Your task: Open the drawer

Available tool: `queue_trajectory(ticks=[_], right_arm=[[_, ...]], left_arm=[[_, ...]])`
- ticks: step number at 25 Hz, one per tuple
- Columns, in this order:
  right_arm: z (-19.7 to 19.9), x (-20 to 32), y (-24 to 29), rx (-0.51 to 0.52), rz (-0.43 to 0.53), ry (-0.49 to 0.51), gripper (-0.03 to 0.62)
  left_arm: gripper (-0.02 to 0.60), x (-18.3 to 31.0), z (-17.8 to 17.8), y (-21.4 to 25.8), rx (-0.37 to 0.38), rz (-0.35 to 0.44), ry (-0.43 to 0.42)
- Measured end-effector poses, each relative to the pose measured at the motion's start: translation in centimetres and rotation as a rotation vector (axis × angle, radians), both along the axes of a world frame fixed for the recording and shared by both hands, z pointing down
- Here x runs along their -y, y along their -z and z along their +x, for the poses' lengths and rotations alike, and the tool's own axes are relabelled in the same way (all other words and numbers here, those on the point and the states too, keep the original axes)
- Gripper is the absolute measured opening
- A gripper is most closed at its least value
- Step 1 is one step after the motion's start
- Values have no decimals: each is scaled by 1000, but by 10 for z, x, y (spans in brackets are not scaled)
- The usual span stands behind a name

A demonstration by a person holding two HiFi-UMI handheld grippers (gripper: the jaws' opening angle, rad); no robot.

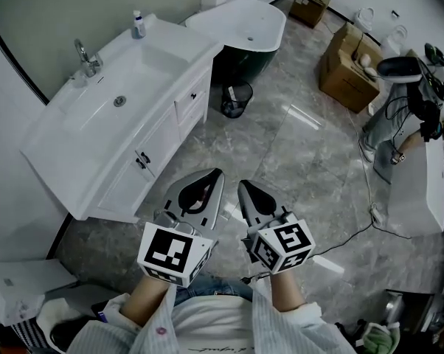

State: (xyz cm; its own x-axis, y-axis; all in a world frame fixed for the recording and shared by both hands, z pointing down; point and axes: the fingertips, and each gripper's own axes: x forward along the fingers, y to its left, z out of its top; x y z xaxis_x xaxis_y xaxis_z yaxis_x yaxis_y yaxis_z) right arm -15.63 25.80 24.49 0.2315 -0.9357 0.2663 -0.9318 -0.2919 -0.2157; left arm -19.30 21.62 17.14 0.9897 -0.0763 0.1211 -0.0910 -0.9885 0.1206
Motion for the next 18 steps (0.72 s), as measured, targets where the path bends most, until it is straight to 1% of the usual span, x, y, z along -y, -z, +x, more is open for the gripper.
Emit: queue_trajectory(ticks=[4, 9, 18], right_arm=[[23, 28, -7, 23, 3, -6, 5], [50, 59, -11, 10, -11, -9, 6], [75, 91, -24, 19, -47, 0, 6]], left_arm=[[17, 27, 21, -4, 8, 7, -5], [17, 61, 46, -6, 11, 15, -10], [17, 97, 68, -16, 21, 2, 12]])
